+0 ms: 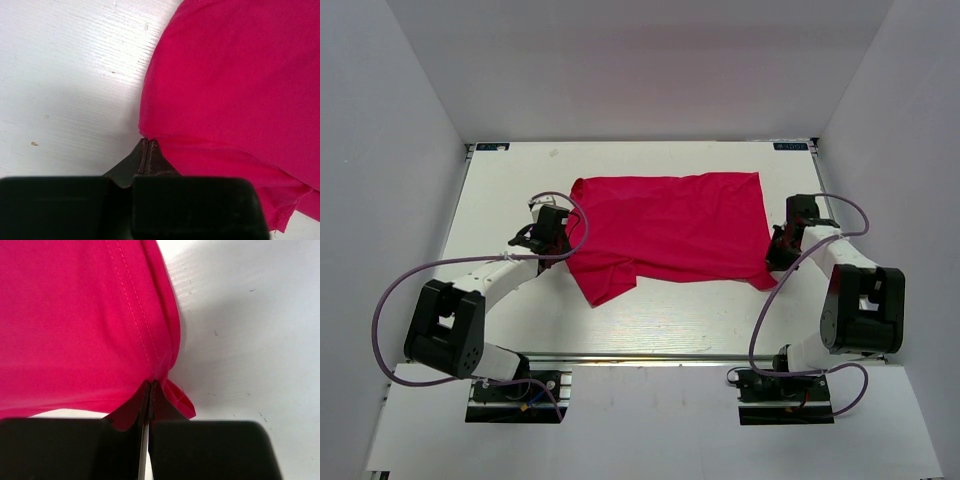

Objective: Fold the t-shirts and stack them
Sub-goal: Flatten out the tshirt

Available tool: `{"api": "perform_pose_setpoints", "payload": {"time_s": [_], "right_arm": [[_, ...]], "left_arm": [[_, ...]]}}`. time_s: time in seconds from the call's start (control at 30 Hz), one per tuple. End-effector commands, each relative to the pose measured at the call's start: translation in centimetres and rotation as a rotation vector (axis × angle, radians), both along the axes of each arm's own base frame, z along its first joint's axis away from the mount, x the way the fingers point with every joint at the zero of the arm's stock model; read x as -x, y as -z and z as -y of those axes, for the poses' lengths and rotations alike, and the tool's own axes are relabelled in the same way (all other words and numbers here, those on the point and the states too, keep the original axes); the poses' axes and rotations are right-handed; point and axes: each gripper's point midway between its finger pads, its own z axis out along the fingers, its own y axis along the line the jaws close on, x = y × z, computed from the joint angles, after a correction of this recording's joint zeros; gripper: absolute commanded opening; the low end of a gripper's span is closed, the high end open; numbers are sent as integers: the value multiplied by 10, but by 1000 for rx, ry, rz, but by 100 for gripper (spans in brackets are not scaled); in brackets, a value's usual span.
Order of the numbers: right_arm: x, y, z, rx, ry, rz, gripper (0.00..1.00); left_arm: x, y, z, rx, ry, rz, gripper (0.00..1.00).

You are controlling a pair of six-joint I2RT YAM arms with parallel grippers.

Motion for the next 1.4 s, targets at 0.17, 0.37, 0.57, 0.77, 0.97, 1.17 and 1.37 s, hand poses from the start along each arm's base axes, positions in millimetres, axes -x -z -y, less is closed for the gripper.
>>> {"api": "perform_pose_setpoints", "payload": {"time_s": [0.17,0.37,0.57,0.77,0.97,1.17,1.37], "right_arm": [[-29,-78,8,43,28,177,0],[-63,-171,22,114,44,414,0],[-87,-285,32,185,41,670,0],[-63,-390,39,254,45,920,0],[-24,-438,32,253,27,1077,0],[-34,-410,14,162,-36,1036,0],[-75,-289,-15,-3,-142,785,0]], "left_arm": [[-15,-62,-5,9,-21,157,0],[-33,-161,-15,-3,-55,396,0],[-39,-278,-42,-92,-136,634,0],[-12,-380,-66,-147,-177,834,0],[34,-435,-72,-101,-127,1003,0],[21,-411,-54,-77,-56,946,0],[-44,-292,3,-15,120,658,0]]}}
